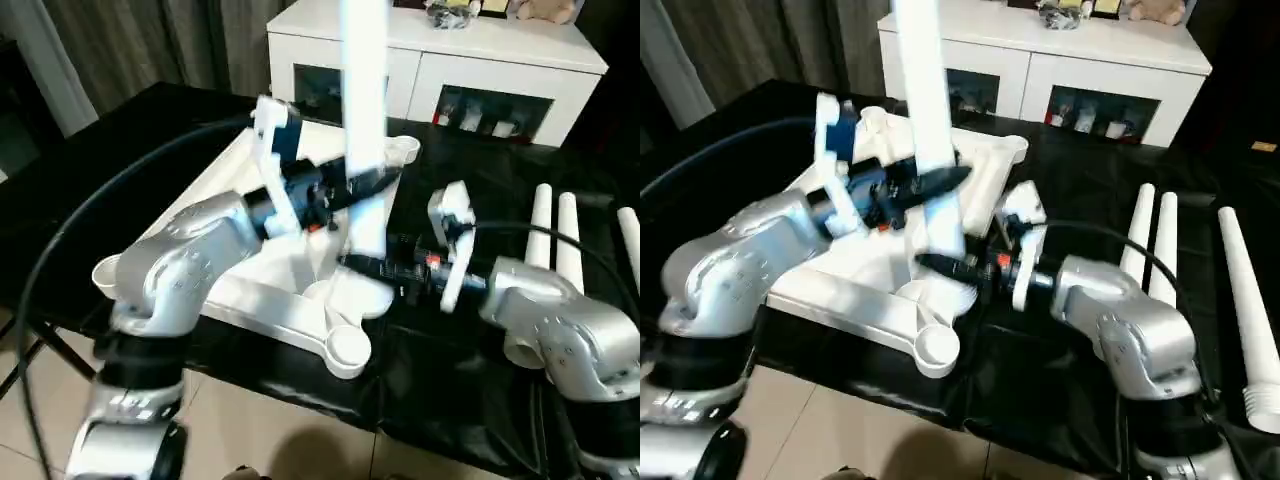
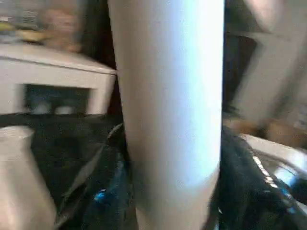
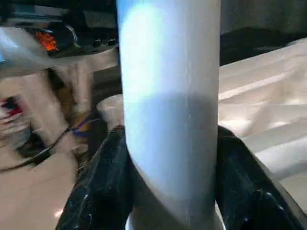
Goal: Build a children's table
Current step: Pick table leg
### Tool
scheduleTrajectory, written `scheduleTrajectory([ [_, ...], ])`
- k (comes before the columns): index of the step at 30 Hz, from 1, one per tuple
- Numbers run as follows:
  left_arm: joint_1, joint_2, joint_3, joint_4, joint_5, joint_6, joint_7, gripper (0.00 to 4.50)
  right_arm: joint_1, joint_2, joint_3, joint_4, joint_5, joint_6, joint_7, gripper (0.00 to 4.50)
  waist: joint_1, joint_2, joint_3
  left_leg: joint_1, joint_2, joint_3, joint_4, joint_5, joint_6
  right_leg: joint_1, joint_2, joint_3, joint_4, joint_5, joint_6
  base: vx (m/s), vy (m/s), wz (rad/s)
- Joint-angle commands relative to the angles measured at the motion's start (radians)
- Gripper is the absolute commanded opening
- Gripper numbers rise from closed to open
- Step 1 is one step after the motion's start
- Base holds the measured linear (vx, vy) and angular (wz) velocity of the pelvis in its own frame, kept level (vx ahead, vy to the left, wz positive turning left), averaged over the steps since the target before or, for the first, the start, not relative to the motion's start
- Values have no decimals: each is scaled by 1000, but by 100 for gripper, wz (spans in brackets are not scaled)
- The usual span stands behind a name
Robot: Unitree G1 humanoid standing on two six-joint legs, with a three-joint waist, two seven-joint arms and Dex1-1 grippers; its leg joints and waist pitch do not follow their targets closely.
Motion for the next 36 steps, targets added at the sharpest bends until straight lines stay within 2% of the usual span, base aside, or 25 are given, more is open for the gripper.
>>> scheduleTrajectory([
  [1,-9,-17,17,13,37,-14,75,280,-26,14,-10,13,-52,-62,-63,188,1,-2,-62,15,32,-16,-94,-291,-48,44,-48,28,-86,-394,-146,0,0,0],
  [5,-14,-49,21,32,66,-20,152,302,-38,37,0,21,-93,-96,-108,188,1,0,-64,13,33,-16,-95,-278,-43,46,-46,29,-85,-365,-139,0,0,0],
  [7,-30,-79,24,64,119,-22,263,325,-52,57,31,29,-162,-145,-162,188,0,0,-66,12,34,-14,-94,-252,-40,46,-44,30,-82,-317,-147,0,0,0],
  [8,-31,-80,22,65,123,-24,268,335,-53,58,34,31,-168,-148,-167,188,-1,-3,-66,12,33,-13,-94,-250,-40,45,-43,30,-83,-310,-149,0,0,0],
  [9,-35,-92,16,67,143,-29,296,340,-60,70,51,37,-206,-169,-200,188,1,-3,-67,10,31,-13,-93,-238,-36,51,-45,29,-81,-300,-153,0,0,0],
  [10,-39,-103,19,70,148,-27,315,340,-62,78,59,39,-228,-183,-221,188,1,-4,-67,9,31,-13,-93,-233,-33,51,-45,30,-81,-296,-152,0,0,0],
  [13,-42,-125,19,81,166,-34,352,376,-72,87,100,54,-296,-225,-254,188,1,-2,-68,8,32,-12,-93,-207,-26,53,-43,30,-76,-248,-166,0,0,0],
  [18,-34,-140,12,99,194,-34,406,385,-87,118,130,88,-367,-263,-311,187,-2,0,-69,10,32,-12,-92,-213,-24,53,-42,31,-74,-223,-177,0,0,0],
  [19,-34,-145,16,99,196,-32,416,360,-88,122,130,93,-373,-267,-319,187,-2,1,-70,11,33,-13,-93,-213,-22,54,-42,31,-73,-211,-180,0,0,0],
  [22,-33,-153,27,98,205,-31,437,352,-93,137,122,109,-392,-286,-348,187,-2,2,-70,13,34,-12,-93,-210,-21,53,-42,31,-71,-188,-190,0,0,0],
  [26,-40,-158,38,103,213,-43,455,312,-105,148,111,127,-403,-305,-364,187,-2,1,-69,12,34,-12,-94,-210,-17,56,-43,31,-70,-175,-194,0,0,0],
  [29,-45,-163,43,103,212,-49,462,302,-106,155,107,138,-416,-316,-363,187,-1,0,-70,12,34,-11,-93,-199,-14,57,-43,31,-69,-155,-199,0,0,0],
  [30,-45,-163,44,102,210,-49,462,276,-106,157,106,139,-417,-317,-364,187,-2,1,-69,10,34,-12,-94,-202,-13,58,-43,31,-69,-159,-200,0,0,0],
  [35,-42,-168,54,93,191,-48,454,265,-108,159,104,149,-424,-326,-366,187,-2,0,-70,12,34,-11,-93,-202,-11,58,-43,31,-69,-164,-199,0,0,0],
  [36,-40,-168,56,90,186,-48,447,239,-108,159,103,150,-427,-327,-370,187,-2,2,-69,12,34,-11,-93,-202,-12,58,-43,31,-69,-161,-200,0,0,0],
])
